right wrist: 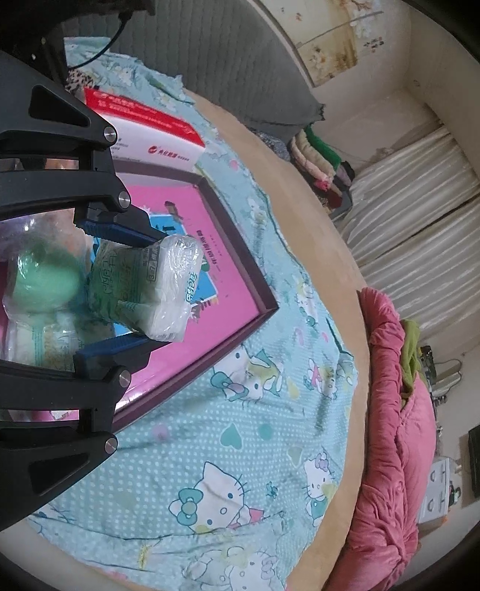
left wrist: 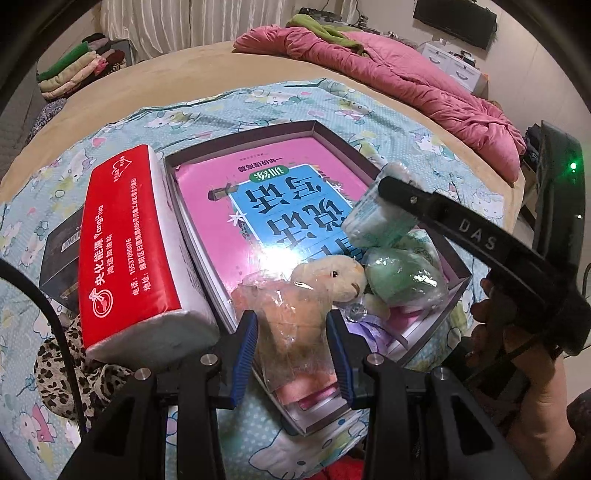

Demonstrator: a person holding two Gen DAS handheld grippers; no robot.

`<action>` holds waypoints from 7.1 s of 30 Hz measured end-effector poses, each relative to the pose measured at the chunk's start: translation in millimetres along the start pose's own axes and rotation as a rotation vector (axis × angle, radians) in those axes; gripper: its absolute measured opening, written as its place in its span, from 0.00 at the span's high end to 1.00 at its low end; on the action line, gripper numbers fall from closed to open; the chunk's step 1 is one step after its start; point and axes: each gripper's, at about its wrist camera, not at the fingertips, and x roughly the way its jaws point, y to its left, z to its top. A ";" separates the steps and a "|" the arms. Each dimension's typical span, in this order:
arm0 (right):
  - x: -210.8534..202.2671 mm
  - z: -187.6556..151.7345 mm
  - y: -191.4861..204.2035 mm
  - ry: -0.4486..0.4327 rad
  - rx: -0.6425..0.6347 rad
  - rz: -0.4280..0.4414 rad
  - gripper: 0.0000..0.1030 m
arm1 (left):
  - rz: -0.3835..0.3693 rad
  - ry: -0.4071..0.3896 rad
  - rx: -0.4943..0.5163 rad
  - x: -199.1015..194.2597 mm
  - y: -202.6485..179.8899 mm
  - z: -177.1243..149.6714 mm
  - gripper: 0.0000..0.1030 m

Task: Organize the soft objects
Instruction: 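Lower the bagged roll beside the bear, open left tool while right releases tissue pack, then move both tools back over the remaining pile beside the tray, then lower left tool onto the white patterned cloth while right lowers to white snack bag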

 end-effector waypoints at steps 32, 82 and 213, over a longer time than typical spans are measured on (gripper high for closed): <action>-4.9 0.5 -22.7 -0.030 0.025 -0.152 0.31 | -0.025 0.008 -0.028 -0.5 3.5 -0.7 0.62; -20.7 -2.9 -9.8 -0.041 -0.064 -0.161 0.25 | -0.059 -0.107 -0.041 -57.8 11.6 -0.1 0.38; 24.0 -140.4 249.6 0.358 -0.498 0.257 0.71 | 0.080 0.067 -0.400 -41.3 225.8 -121.0 0.31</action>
